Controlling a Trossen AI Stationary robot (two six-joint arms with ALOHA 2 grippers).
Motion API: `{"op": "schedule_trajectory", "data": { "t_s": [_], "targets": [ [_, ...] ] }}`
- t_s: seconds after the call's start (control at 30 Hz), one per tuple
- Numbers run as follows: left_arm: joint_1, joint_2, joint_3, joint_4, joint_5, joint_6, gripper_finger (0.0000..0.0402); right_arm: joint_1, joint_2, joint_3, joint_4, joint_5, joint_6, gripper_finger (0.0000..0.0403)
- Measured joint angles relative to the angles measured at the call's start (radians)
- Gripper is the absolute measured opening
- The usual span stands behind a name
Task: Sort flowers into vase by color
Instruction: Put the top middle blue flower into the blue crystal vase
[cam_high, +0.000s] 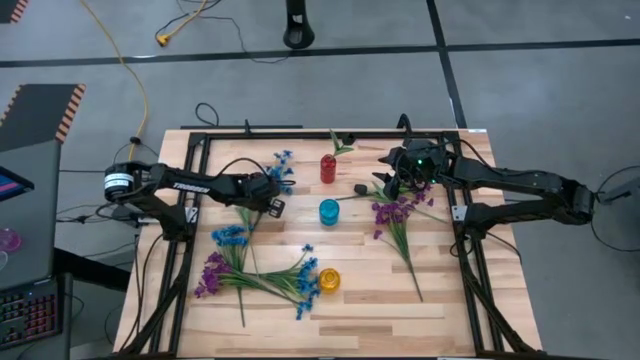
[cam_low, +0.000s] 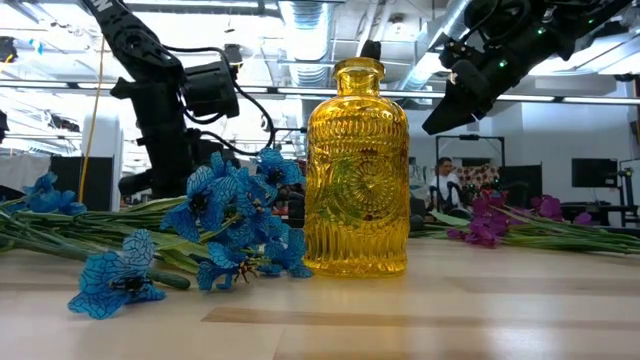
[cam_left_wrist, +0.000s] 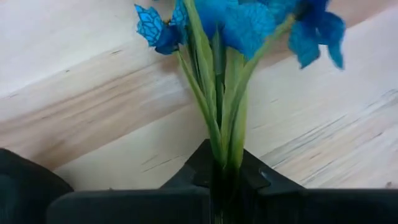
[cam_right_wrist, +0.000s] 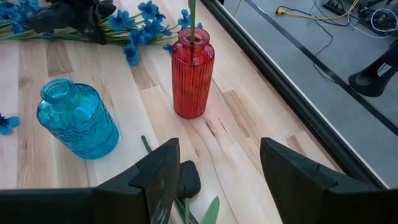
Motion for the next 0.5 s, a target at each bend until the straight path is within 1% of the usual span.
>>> {"op": "schedule_trajectory", "data": {
  "t_s": [0.13,0.27,0.4,0.5],
  "targets": [
    [0.002,-0.007,0.018,0.008,0.012,-0.007,0.0006,0.000,0.000,0.000,0.000,0.000,0.000,0.0250],
    [0.011,-0.044,0.059,0.012,0.008,0.003,0.0003,0.000,0.000,0.000,0.000,0.000,0.000,0.0250],
    [0.026,-0.095,0.098,0.014,-0.017,0.040,0.0002,0.000,0.000,0.000,0.000,0.000,0.000,0.0250],
    [0.034,-0.153,0.107,0.021,-0.057,0.057,0.0001,0.000,0.000,0.000,0.000,0.000,0.000,0.0250]
  ]
}}
